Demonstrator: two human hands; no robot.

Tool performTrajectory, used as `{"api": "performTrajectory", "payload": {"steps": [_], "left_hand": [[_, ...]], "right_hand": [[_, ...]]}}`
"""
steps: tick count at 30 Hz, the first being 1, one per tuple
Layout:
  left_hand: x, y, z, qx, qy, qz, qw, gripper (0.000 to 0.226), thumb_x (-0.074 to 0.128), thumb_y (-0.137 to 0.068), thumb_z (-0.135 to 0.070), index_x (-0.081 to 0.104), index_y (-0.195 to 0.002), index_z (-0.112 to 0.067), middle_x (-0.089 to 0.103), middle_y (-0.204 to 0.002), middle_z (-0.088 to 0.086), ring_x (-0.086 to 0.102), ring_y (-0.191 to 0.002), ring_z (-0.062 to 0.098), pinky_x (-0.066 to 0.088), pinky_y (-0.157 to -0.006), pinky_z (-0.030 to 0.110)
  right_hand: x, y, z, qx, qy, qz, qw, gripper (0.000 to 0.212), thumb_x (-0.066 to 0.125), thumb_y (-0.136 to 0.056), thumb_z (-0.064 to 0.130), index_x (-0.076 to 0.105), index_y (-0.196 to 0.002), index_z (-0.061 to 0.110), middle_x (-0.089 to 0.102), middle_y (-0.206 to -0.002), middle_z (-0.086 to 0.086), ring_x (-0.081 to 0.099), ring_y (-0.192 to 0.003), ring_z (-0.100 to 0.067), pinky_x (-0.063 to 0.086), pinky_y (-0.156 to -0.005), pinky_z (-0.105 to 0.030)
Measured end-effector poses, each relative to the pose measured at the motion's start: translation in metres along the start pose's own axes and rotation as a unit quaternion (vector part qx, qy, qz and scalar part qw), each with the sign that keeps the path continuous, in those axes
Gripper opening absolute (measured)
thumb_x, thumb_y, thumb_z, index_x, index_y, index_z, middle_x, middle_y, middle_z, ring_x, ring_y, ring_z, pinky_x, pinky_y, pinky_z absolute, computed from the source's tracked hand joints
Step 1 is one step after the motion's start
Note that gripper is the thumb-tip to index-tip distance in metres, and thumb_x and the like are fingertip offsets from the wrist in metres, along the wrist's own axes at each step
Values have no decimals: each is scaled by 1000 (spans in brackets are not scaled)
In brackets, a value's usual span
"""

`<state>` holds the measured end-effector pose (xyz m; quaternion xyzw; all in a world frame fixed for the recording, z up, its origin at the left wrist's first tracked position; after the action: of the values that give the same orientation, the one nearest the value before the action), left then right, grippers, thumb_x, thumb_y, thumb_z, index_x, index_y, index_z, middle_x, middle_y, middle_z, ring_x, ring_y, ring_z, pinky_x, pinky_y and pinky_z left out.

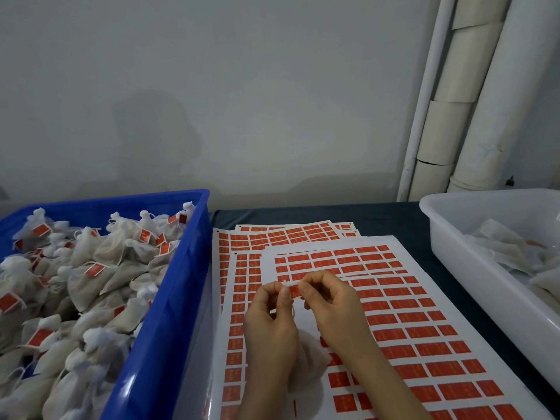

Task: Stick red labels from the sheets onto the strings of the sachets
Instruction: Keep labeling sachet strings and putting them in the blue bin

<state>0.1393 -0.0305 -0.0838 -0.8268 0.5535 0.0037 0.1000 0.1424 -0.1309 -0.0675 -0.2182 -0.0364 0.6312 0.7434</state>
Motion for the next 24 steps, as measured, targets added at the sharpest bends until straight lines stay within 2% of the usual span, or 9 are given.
{"api": "performTrajectory", "payload": {"steps": [7, 10, 13, 15, 17, 20, 24], "left_hand": [[-2, 0, 0, -10, 15, 3, 1000, 12, 56, -90, -23, 55, -83, -33, 60, -88, -22, 59, -80, 0, 40, -67, 4], [-4, -2, 1, -18, 26, -6, 999, 11, 57, -89, -25, 57, -82, -33, 62, -88, -22, 60, -80, 1, 40, -63, 3], [-8, -6, 3, -42, 73, -35, 996, 10, 58, -89, -26, 61, -80, -31, 65, -79, -23, 63, -76, 0, 43, -52, 3], [-11, -9, 6, -73, 112, -54, 990, 9, 58, -89, -29, 64, -82, -29, 69, -78, -18, 66, -77, 5, 48, -56, 11], [-14, -12, 7, -93, 126, -69, 985, 10, 57, -89, -33, 64, -83, -29, 69, -81, -14, 65, -81, 12, 52, -64, 22], [-18, -15, 9, -103, 134, -84, 982, 12, 56, -89, -38, 64, -84, -30, 69, -85, -12, 65, -84, 15, 54, -76, 34], [-20, -17, 15, -128, 108, -97, 981, 18, 49, -94, -38, 63, -93, -27, 69, -92, -8, 65, -82, 14, 53, -74, 33]], "right_hand": [[0, 0, 0, 11, -17, 22, 1000, 10, 59, -88, 25, 58, -81, 31, 62, -76, 18, 60, -78, 7, 45, -62, -5], [-1, -2, 3, 31, -16, 46, 998, 4, 57, -87, 32, 58, -84, 33, 62, -77, 19, 60, -73, 6, 45, -59, -5], [-4, -5, 2, 78, 55, 152, 984, 4, 54, -84, 45, 55, -86, 42, 59, -85, 26, 58, -77, 5, 43, -62, -7], [-4, -3, -1, 111, 106, 253, 955, 4, 59, -85, 42, 58, -86, 46, 57, -87, 29, 56, -86, 4, 43, -68, -9], [-3, -1, -3, 134, 129, 307, 933, 6, 62, -83, 40, 62, -80, 45, 60, -87, 27, 57, -89, 0, 46, -73, -14], [-9, -2, -3, 138, 121, 306, 934, 13, 62, -84, 37, 64, -73, 44, 63, -81, 28, 59, -84, 2, 46, -75, -15], [-15, -5, 2, 136, 50, 257, 955, 13, 59, -83, 42, 65, -72, 43, 65, -80, 27, 61, -78, 3, 47, -68, -14]]}}
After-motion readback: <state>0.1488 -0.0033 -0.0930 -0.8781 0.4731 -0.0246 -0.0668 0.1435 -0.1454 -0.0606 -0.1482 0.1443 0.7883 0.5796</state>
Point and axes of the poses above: each hand's wrist, its own y-axis away from the middle knuckle, its own x-axis out of the palm, z = x × y, the point moved 2 cm from there along -y, towards the middle knuckle
